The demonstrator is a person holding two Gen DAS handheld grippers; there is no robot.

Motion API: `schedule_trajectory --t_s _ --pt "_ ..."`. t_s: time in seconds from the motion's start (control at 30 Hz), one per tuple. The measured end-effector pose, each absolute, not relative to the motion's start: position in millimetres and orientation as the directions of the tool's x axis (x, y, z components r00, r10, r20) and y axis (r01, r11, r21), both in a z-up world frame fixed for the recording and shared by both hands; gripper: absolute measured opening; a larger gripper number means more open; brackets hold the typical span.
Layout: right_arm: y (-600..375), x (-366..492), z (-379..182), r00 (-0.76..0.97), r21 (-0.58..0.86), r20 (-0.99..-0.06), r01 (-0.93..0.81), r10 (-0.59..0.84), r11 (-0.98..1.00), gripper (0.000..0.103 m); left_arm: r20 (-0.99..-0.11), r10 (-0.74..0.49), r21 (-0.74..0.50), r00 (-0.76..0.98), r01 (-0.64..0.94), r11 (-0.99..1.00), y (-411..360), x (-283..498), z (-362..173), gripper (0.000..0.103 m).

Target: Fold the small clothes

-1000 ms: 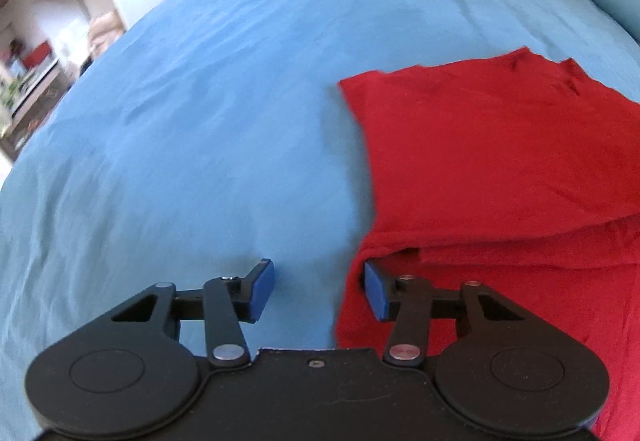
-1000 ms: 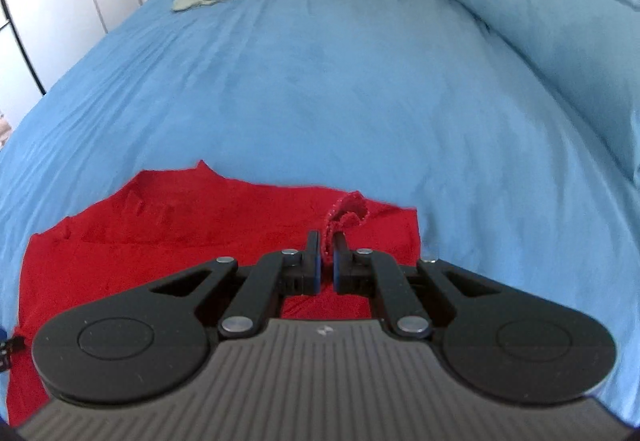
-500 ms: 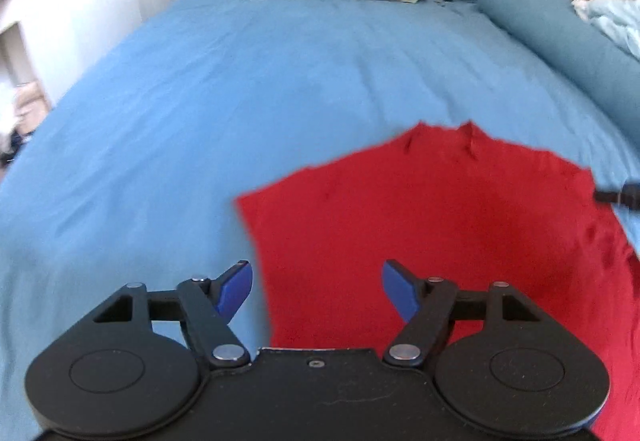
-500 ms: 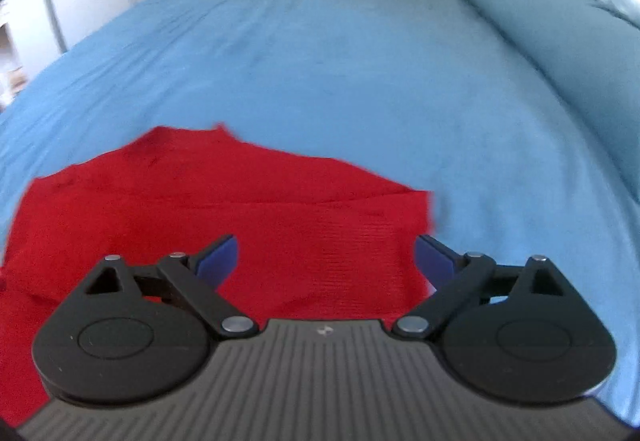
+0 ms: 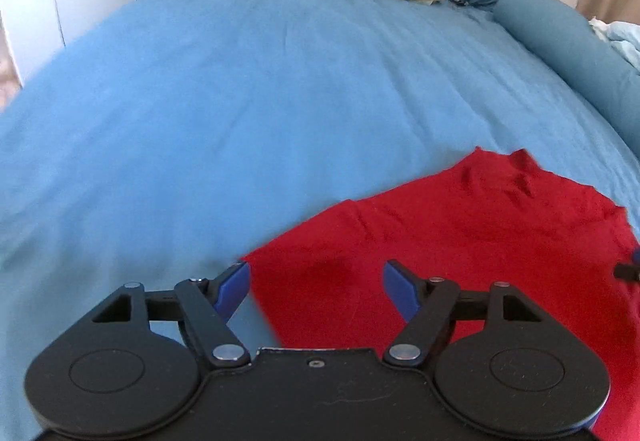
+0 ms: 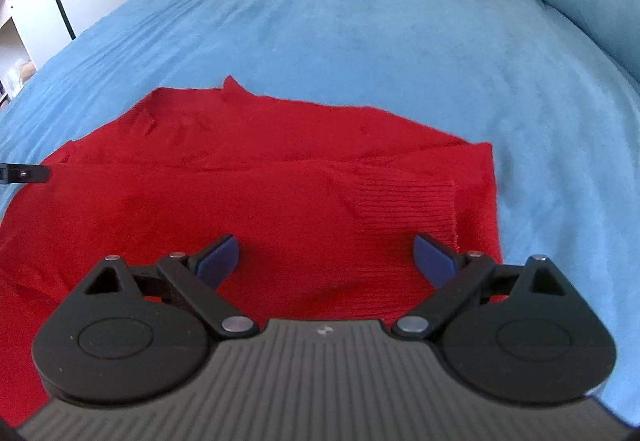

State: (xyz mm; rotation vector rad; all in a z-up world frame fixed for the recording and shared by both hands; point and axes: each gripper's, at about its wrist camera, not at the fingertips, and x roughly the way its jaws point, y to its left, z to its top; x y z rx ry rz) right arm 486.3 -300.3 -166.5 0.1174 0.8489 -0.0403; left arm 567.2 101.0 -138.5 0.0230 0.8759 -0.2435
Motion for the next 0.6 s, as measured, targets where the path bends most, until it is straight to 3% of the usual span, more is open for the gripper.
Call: schedule_trajectory --t_s 0.2,0.37,0.6 --pt "-300.1 465.1 -153.6 0.66 0.088 -0.751 0.052 0.032 0.995 0.103 -0.784 -0.276 -0.091 0.556 0.336 0.937 89.7 495.4 -129.1 0.086" --pt "-312.2 459.7 -179.4 0.63 0.074 -0.777 0.106 -0.01 0.992 0.103 -0.827 -0.214 -0.07 0.519 0.284 0.956 87.3 485.8 -165.7 0.09" --pt "-315.4 443.9 -155.7 0.681 0.086 -0.732 0.116 -0.016 0.99 0.103 -0.797 -0.181 -0.063 0.577 0.218 0.974 95.8 456.2 -131.4 0.089"
